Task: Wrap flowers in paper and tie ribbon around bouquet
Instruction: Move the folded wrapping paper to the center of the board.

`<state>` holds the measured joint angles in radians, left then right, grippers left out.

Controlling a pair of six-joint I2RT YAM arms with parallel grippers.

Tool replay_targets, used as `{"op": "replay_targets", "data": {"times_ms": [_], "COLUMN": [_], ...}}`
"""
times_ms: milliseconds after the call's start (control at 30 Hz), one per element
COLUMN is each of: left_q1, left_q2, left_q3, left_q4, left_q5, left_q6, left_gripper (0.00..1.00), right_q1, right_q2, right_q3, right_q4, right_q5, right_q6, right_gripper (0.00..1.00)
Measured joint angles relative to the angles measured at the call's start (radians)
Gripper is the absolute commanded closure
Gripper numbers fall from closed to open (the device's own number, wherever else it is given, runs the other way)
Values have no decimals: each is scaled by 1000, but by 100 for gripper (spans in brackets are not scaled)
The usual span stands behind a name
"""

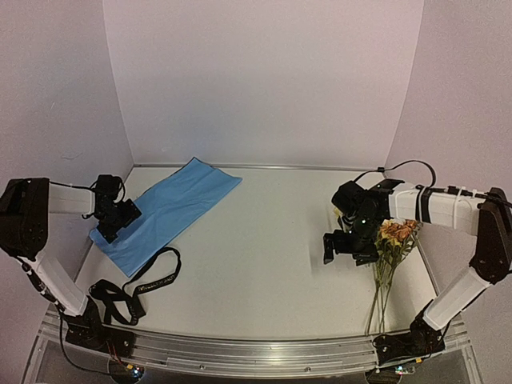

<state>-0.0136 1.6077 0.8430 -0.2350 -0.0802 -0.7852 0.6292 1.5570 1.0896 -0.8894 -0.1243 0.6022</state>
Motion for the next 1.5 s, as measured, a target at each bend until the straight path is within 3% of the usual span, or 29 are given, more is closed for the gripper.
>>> {"op": "replay_targets", "data": {"times_ms": [433, 733, 1067, 1233, 1500], "left_q1": [-151, -266, -515, -600, -545], "left_q2": [294, 339, 378, 324, -52], "left_q3": [307, 363, 427, 395, 187], "left_q4": [0, -27, -92, -130, -226], "left_q5": [46, 125, 169, 178, 48], "left_q6": [128, 160, 208, 189, -37], "left_gripper": [1, 5, 11, 6, 6], "right_q1": [0, 0, 0, 14, 56], "right_q2": [72, 78, 74, 72, 140], "right_q3": [49, 49, 48, 48, 164], "right_q4": [32, 34, 34, 33, 40], "right_q5": [-16, -15, -12, -17, -87], "right_q6": [0, 0, 1, 2, 25], "right_gripper": [2, 2, 2, 2, 5]}}
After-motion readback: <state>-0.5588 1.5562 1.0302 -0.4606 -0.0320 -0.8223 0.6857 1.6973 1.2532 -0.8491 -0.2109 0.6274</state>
